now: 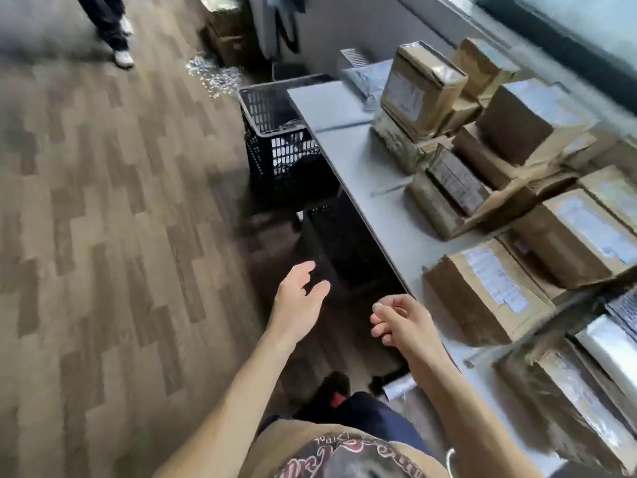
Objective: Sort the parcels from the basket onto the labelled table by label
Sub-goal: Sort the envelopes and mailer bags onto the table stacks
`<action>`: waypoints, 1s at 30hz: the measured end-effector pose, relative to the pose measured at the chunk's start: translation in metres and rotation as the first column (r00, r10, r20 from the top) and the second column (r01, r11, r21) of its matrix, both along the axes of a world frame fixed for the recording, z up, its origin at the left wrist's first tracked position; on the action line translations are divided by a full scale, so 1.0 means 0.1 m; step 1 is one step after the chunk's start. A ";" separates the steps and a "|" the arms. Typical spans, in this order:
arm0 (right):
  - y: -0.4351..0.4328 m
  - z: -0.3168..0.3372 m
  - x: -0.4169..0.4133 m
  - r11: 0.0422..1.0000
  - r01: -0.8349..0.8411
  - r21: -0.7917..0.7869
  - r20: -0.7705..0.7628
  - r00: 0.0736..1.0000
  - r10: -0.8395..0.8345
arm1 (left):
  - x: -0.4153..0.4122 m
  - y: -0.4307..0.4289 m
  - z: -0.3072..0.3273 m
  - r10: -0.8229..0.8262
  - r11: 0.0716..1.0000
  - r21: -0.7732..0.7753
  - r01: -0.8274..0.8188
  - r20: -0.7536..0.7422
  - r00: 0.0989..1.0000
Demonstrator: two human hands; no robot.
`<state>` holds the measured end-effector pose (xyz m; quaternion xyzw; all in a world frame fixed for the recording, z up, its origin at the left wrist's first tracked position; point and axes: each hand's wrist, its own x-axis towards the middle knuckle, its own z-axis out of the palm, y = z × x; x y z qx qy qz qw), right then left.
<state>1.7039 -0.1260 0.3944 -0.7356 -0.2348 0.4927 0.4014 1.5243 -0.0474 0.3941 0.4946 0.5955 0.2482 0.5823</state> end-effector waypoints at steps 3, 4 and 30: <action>0.39 -0.10 -0.14 0.997 -0.079 -0.010 -0.030 0.996 0.078 | -0.12 0.20 -0.03 0.065 0.998 -0.021 -0.066 -0.018 0.998; 0.53 -0.14 -0.16 0.995 -0.097 -0.011 -0.047 0.994 0.096 | -0.15 0.29 -0.05 0.085 0.996 -0.026 -0.086 -0.020 0.996; 4.50 -0.51 -0.79 0.943 -0.296 -0.154 -0.129 0.952 0.278 | -0.87 3.89 -0.38 0.188 0.975 -0.112 -0.190 -0.033 0.982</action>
